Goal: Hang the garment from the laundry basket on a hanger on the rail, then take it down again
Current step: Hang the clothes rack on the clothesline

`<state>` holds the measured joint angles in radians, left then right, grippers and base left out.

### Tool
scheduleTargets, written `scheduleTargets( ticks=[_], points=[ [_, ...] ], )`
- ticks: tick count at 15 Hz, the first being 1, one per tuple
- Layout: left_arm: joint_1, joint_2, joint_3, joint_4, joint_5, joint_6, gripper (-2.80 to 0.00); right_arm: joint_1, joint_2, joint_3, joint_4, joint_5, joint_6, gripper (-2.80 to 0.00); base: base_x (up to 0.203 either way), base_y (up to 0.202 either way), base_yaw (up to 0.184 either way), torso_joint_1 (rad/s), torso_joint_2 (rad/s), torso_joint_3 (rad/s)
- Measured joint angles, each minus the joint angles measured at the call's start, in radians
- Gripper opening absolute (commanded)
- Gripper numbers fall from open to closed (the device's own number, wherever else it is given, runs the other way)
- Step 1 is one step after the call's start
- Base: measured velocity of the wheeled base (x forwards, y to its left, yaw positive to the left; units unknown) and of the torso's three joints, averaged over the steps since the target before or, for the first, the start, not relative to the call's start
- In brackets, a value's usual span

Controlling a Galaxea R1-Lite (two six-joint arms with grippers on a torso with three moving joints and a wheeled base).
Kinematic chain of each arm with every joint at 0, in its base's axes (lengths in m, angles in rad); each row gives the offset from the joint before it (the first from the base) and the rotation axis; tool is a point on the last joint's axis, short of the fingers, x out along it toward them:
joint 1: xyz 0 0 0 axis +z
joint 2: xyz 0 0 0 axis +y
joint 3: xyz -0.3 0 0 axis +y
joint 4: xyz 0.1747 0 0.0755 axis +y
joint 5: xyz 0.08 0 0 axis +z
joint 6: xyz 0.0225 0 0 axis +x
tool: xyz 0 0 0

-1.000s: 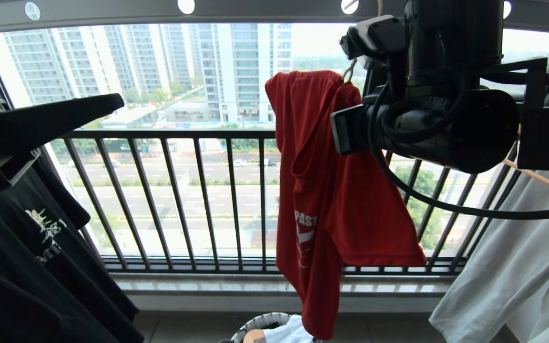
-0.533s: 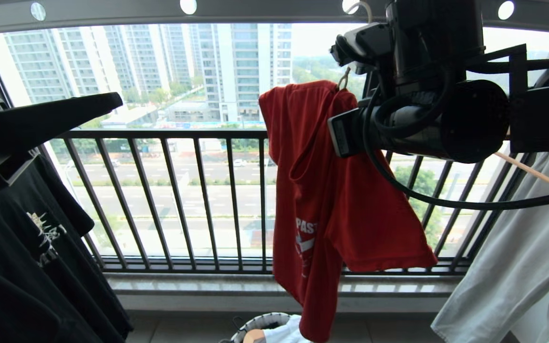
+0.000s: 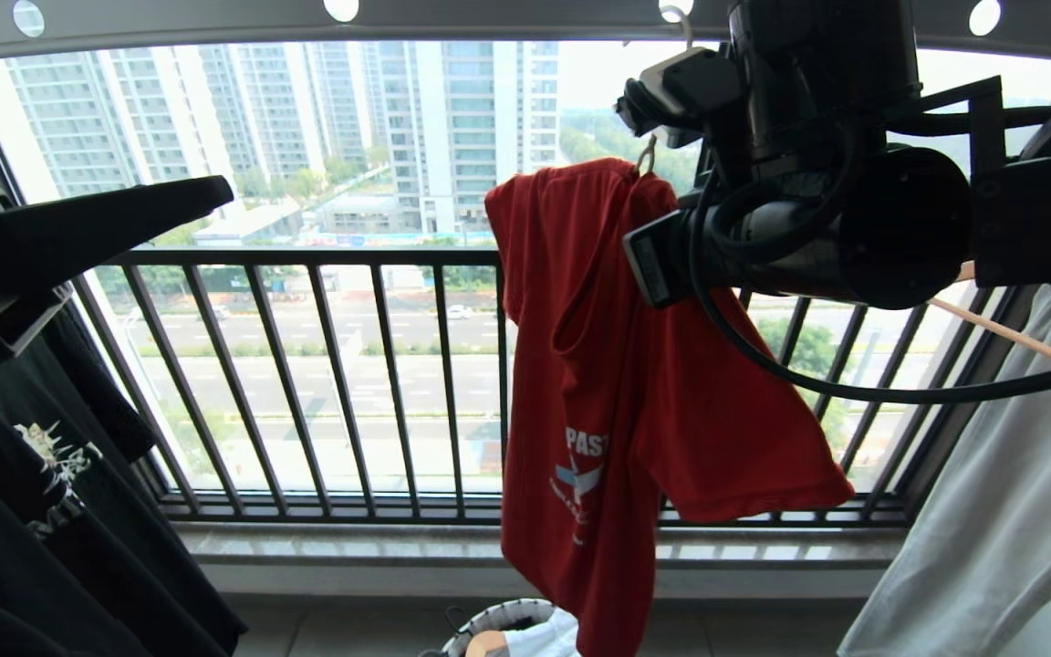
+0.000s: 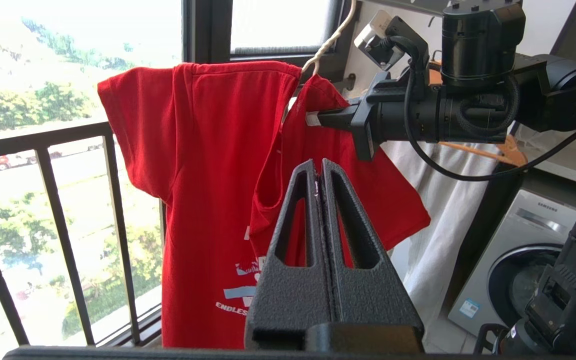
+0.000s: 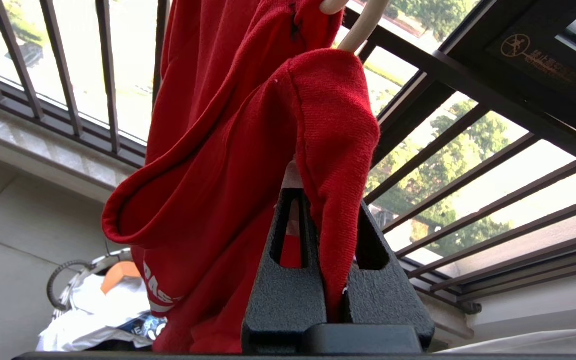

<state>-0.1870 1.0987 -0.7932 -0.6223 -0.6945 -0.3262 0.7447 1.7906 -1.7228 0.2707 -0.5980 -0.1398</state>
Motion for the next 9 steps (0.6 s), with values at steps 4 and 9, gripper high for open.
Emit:
scheduleTargets(
  ticks=[4, 9],
  points=[
    [0.0, 0.0, -0.001, 0.0, 0.0, 0.0, -2.8, 0.003, -0.004, 0.004, 0.012, 0.0, 0.001, 0.0, 0.0, 0.0, 0.0, 0.0, 0.0, 0.0],
    [0.0, 0.0, -0.001, 0.0, -0.001, 0.0, -2.8, 0.006, -0.036, 0.089, 0.014, 0.002, 0.008, 0.0, 0.0, 0.0, 0.0, 0.0, 0.0, 0.0]
  ],
)
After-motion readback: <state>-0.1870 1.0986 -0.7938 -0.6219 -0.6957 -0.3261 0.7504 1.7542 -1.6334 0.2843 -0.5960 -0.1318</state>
